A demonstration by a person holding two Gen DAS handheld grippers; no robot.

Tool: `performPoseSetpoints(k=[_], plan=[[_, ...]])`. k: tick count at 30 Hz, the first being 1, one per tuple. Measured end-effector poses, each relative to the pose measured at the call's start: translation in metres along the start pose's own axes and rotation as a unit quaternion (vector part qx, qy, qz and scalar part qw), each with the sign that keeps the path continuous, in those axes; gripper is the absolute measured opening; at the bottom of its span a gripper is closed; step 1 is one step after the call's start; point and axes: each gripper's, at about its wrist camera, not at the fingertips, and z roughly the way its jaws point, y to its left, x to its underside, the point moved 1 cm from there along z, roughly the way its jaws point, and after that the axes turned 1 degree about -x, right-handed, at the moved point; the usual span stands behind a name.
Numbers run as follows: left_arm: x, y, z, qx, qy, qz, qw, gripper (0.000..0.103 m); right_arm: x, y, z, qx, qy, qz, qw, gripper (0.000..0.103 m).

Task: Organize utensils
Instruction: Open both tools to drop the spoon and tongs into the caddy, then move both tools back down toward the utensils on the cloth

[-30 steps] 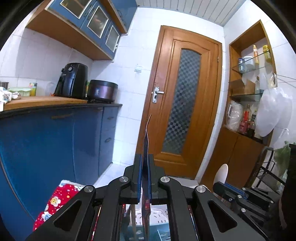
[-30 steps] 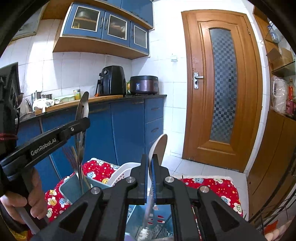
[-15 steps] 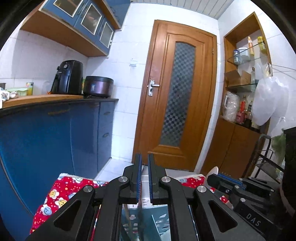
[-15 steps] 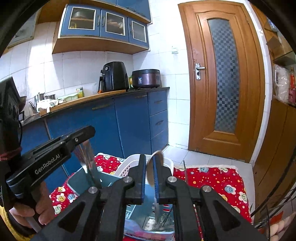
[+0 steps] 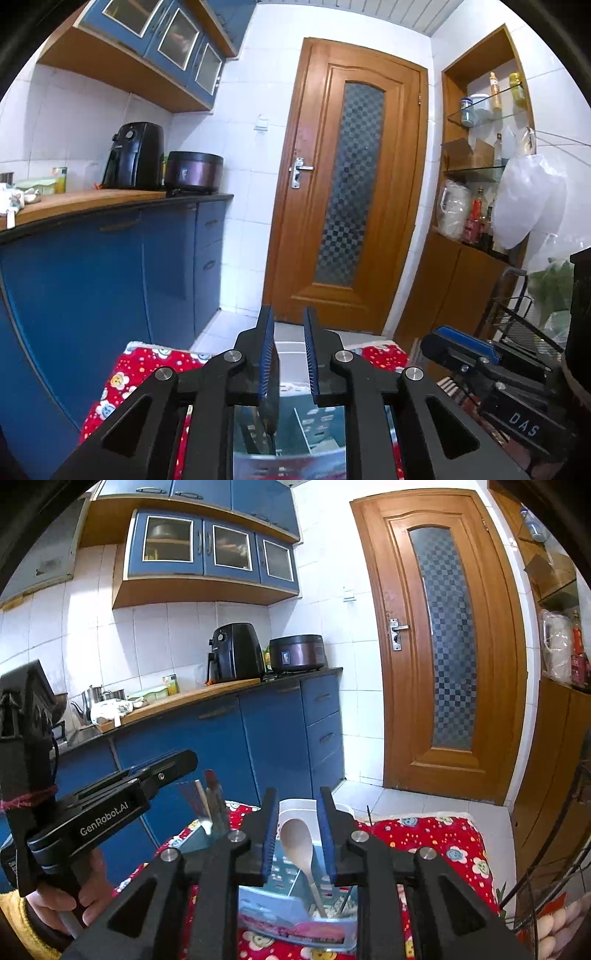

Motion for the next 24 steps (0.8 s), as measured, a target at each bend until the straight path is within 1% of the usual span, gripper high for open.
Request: performPoseSetpoints(k=[5, 7, 11, 17, 24], plan=[[0.0, 0.001, -0.017, 0.009, 0.017, -0.013, 0.9997, 0.019, 0.007, -0.001, -0.019, 0.002, 0.02, 0.023, 1.0, 0.024], [0.003, 0.002, -0.022, 0.01, 0.029, -0.019, 0.9993, 0.022, 0.012, -0.002, -0.025, 0.0, 0.027, 0.033, 0.999, 0.024], [0.009, 0.003, -0.033, 0.012, 0.049, -0.024, 0.9984, 0.022, 0.023, -0.004, -0.039, 0.001, 0.043, 0.053, 0.998, 0.024], [0.027, 0.0, -0.047, 0.008, 0.081, -0.026, 0.9964, 0.023, 0.045, -0.001, -0.054, 0.011, 0.07, 0.061, 0.996, 0.024], [0.062, -0.003, -0.055, 0.006, 0.129, -0.028, 0.9912, 0.023, 0.076, 0.004, -0.064, 0.025, 0.109, 0.054, 0.992, 0.024]])
